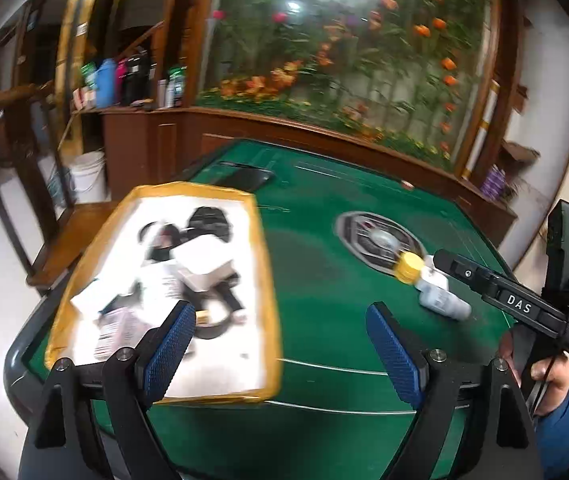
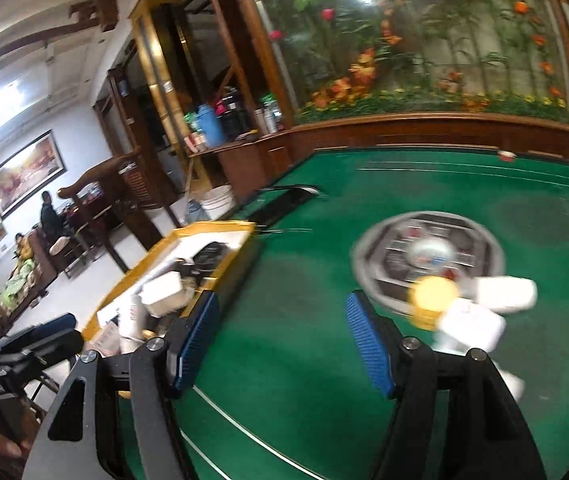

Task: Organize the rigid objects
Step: 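Move both tools back over the remaining items on the felt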

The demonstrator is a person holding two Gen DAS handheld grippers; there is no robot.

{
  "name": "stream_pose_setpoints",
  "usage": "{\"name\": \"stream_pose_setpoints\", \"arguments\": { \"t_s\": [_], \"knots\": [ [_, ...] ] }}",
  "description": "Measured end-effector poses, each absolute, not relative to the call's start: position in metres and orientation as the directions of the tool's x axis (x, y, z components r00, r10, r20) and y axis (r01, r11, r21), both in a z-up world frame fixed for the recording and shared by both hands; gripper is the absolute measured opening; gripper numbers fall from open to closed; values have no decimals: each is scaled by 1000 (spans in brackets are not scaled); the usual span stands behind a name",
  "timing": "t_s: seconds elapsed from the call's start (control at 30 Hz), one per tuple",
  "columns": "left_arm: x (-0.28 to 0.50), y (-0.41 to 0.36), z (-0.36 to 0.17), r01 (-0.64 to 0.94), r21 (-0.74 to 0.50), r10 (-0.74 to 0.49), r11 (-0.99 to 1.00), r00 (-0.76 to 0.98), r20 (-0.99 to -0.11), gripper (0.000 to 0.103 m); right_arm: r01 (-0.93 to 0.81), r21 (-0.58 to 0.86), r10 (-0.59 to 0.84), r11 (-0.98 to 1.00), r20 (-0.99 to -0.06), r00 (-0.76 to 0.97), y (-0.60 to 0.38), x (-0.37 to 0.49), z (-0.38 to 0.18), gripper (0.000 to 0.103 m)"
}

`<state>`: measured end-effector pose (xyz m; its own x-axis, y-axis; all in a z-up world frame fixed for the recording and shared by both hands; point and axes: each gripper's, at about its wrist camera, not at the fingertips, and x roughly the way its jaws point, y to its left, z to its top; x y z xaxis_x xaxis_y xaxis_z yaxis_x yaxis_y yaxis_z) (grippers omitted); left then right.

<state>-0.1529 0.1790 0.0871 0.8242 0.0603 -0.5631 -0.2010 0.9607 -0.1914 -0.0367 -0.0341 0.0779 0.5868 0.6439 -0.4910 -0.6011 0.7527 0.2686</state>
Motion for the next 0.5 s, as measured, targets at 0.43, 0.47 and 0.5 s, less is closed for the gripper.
{"name": "stream_pose_setpoints", "arguments": {
  "t_s": [0.43, 0.47, 0.5],
  "knots": [
    [-128, 116, 79, -103, -133, -7, 986, 766, -643, 90, -478, 461, 664, 748, -513, 544, -113, -8, 57, 66],
    [-127, 116, 79, -103, -134, -8, 986, 763, -646, 90, -482, 462, 668, 744, -513, 540, -112, -8, 57, 66],
    [-127, 115, 79, -102, -136, -11, 986, 762, -648, 90, -484, 463, 669, 743, -514, 536, -112, -8, 56, 66]
  ]
}}
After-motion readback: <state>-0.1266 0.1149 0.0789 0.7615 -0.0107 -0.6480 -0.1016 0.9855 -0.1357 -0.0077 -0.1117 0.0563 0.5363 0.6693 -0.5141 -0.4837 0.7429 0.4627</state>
